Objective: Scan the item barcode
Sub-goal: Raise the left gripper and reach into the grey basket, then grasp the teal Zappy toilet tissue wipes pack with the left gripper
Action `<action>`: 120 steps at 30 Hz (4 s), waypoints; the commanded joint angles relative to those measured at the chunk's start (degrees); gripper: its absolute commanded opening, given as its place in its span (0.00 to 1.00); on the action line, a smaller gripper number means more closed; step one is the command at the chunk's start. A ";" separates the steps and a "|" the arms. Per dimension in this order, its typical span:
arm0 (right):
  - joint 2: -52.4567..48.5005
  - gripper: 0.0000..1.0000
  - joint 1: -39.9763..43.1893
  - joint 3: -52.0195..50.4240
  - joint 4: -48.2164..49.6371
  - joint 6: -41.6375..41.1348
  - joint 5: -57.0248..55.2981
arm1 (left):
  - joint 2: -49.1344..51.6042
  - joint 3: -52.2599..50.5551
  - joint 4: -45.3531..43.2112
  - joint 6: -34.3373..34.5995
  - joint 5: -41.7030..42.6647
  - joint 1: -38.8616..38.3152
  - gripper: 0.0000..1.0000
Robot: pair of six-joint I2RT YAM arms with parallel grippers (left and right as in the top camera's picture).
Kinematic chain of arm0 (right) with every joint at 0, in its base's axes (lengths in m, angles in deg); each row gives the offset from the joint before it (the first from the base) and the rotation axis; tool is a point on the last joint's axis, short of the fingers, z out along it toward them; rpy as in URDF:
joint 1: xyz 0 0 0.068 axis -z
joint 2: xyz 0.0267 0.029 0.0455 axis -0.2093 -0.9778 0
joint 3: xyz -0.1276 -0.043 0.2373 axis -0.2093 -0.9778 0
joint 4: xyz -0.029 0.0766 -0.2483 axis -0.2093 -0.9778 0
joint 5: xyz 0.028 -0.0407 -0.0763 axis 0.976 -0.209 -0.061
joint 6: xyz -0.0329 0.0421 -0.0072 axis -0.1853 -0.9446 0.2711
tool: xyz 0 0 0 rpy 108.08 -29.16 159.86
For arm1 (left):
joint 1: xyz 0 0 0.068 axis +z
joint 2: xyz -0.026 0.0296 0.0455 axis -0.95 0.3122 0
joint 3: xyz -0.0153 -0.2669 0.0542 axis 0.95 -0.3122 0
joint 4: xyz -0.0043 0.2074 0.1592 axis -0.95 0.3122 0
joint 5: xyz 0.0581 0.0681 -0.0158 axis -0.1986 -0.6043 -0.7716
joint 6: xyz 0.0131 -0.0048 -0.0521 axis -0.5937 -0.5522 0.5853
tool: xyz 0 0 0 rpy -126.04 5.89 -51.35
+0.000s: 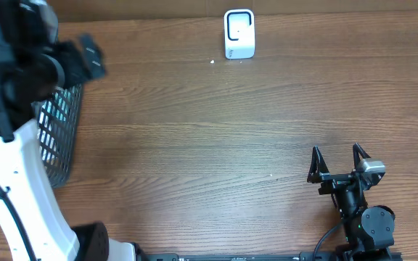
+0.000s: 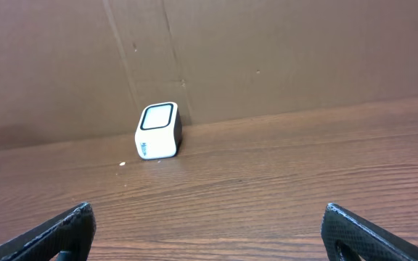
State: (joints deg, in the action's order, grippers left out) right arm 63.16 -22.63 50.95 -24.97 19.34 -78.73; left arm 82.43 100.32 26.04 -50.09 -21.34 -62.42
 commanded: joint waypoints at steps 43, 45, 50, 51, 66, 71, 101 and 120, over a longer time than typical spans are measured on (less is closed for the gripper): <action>0.55 1.00 -0.22 -0.59 0.24 0.22 -0.39 | 45.44 5.81 -12.52 -4.79 1.38 21.97 0.94; 0.55 1.00 -0.22 -0.59 0.24 0.22 -0.39 | 46.84 5.81 -12.59 -7.19 2.58 21.97 0.93; 0.55 1.00 -0.22 -0.59 0.24 0.22 -0.39 | 49.37 5.05 -12.13 -9.03 3.37 21.53 0.87; 0.55 1.00 -0.22 -0.59 0.24 0.22 -0.39 | 49.64 5.01 -12.20 -9.01 3.13 21.42 0.87; 0.55 1.00 -0.22 -0.59 0.24 0.22 -0.39 | 51.39 5.11 -12.50 -15.28 11.61 21.51 0.89; 0.55 1.00 -0.22 -0.59 0.24 0.22 -0.39 | 51.21 5.64 -9.38 -19.58 17.90 22.23 0.92; 0.55 1.00 -0.22 -0.59 0.24 0.22 -0.39 | 56.48 4.98 -14.73 -22.80 4.22 19.30 0.40; 0.55 1.00 -0.22 -0.59 0.24 0.22 -0.39 | 54.45 10.16 -8.59 -6.32 3.63 20.72 0.04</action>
State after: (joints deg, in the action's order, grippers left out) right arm 63.16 -22.63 50.95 -24.93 19.32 -78.76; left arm 136.42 108.03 16.58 -61.43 -17.12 -42.42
